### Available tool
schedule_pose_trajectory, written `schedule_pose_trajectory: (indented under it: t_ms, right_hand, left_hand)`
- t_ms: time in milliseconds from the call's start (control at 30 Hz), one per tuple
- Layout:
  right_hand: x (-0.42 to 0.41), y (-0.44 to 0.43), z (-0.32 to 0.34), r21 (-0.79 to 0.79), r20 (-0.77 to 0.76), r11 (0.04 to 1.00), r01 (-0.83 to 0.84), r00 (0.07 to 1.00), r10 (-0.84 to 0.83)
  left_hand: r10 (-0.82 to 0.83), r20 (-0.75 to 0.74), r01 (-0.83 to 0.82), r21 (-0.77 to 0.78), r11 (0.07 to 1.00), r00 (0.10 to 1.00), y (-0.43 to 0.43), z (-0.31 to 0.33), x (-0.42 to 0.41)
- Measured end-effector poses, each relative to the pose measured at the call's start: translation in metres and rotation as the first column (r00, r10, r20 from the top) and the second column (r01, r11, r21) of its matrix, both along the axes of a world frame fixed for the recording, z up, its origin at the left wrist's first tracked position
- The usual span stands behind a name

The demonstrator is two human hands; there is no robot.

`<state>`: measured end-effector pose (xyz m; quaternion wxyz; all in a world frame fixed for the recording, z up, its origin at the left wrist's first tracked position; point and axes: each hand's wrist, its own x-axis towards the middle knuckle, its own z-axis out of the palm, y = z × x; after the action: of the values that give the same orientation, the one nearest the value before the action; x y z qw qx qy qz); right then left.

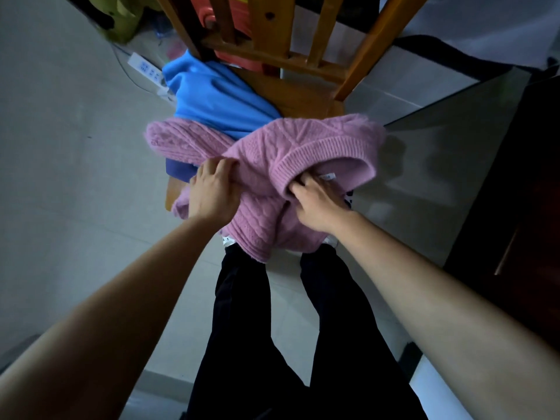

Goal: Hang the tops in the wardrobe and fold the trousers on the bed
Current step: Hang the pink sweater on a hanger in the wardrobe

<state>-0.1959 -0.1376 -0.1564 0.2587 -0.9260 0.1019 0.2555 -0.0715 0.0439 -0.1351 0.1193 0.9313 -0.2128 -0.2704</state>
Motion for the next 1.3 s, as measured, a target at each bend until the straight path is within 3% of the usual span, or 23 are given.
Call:
schedule_pose_trajectory:
  t_ms: [67,133,267,333,400,467,600,733,833,933,1067,1300]
  right_hand:
    - [-0.002,-0.011,0.003,-0.088,0.07,0.994,0.057,0.996,-0.051]
    - [-0.006,-0.027,0.005,-0.146,0.21,0.957,0.25,0.953,-0.217]
    - [-0.013,-0.058,0.006,-0.224,0.368,0.706,0.672,0.729,-0.577]
    - [-0.012,-0.073,0.0,-0.22,0.324,0.57,0.791,0.611,-0.723]
    - [-0.012,-0.089,-0.007,-0.099,0.14,0.471,0.877,0.481,-0.866]
    - [-0.012,-0.096,-0.011,0.036,-0.037,0.433,0.901,0.434,-0.9]
    - [-0.013,-0.085,-0.007,0.08,-0.01,0.522,0.849,0.525,-0.851]
    - [-0.017,-0.076,-0.002,0.123,-0.02,0.505,0.854,0.511,-0.859]
    - [-0.022,-0.081,0.011,0.137,-0.038,0.52,0.843,0.529,-0.848]
    - [-0.015,-0.08,0.039,0.219,-0.03,0.539,0.813,0.558,-0.83]
    - [0.013,-0.068,0.092,0.362,-0.021,0.617,0.699,0.667,-0.744]
    - [0.056,-0.014,0.178,0.52,0.03,0.789,0.326,0.916,-0.399]
  left_hand:
    - [0.001,-0.024,-0.002,-0.057,0.998,1.0,-0.02,-0.002,-0.004]
    - [-0.017,-0.041,0.016,-0.042,0.999,0.999,-0.035,-0.006,-0.009]
    - [-0.013,-0.003,0.013,0.005,1.0,1.0,-0.041,-0.012,-0.017]
    - [-0.04,0.13,0.049,-0.068,0.996,0.991,-0.043,-0.008,-0.025]
    - [-0.063,0.236,0.101,-0.152,0.983,0.97,-0.05,-0.004,-0.035]
    - [-0.091,0.185,0.115,-0.122,0.986,0.978,-0.063,-0.001,-0.047]
    - [0.001,-0.008,0.0,0.079,0.997,1.0,-0.087,-0.005,-0.051]
    - [0.122,-0.093,-0.115,0.076,0.99,0.988,-0.086,-0.003,-0.031]
    - [0.291,-0.066,-0.291,0.017,0.957,0.954,-0.069,0.016,-0.019]
    - [0.465,-0.03,-0.465,-0.113,0.878,0.885,-0.045,0.052,-0.008]
    - [0.591,0.008,-0.561,-0.302,0.771,0.807,-0.018,0.115,-0.01]
    - [0.858,-0.084,-0.786,-0.453,0.42,0.507,0.054,0.2,-0.075]
